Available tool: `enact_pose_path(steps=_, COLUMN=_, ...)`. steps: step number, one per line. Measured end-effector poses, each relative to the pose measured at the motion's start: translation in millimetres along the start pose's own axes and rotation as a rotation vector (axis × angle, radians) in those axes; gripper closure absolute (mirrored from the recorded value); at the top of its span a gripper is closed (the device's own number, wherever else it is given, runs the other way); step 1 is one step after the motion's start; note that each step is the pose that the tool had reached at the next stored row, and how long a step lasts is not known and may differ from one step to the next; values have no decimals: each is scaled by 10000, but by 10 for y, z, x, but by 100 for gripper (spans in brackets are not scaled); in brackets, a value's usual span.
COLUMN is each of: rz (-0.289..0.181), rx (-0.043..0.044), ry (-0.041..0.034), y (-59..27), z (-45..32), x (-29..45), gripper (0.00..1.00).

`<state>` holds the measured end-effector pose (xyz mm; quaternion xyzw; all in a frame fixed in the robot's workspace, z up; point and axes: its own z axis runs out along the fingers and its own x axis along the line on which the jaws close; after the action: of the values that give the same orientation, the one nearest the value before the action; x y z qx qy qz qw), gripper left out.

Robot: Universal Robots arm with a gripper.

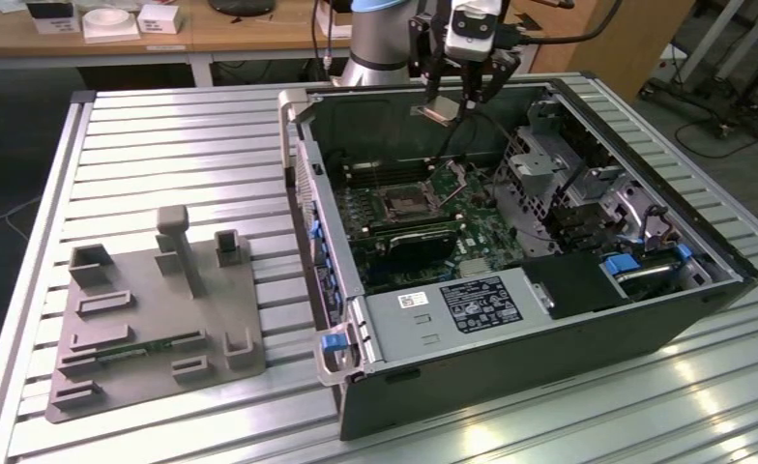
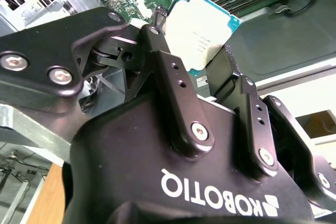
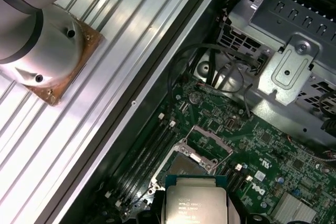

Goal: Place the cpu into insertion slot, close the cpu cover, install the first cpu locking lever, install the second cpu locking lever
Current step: 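Place the cpu into insertion slot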

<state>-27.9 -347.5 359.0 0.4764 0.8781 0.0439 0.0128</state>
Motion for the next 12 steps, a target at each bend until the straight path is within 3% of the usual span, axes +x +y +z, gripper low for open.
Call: enact_pose_path(steps=12, rz=173, rx=-4, ry=-16, y=0, z=0, x=0, gripper=46)
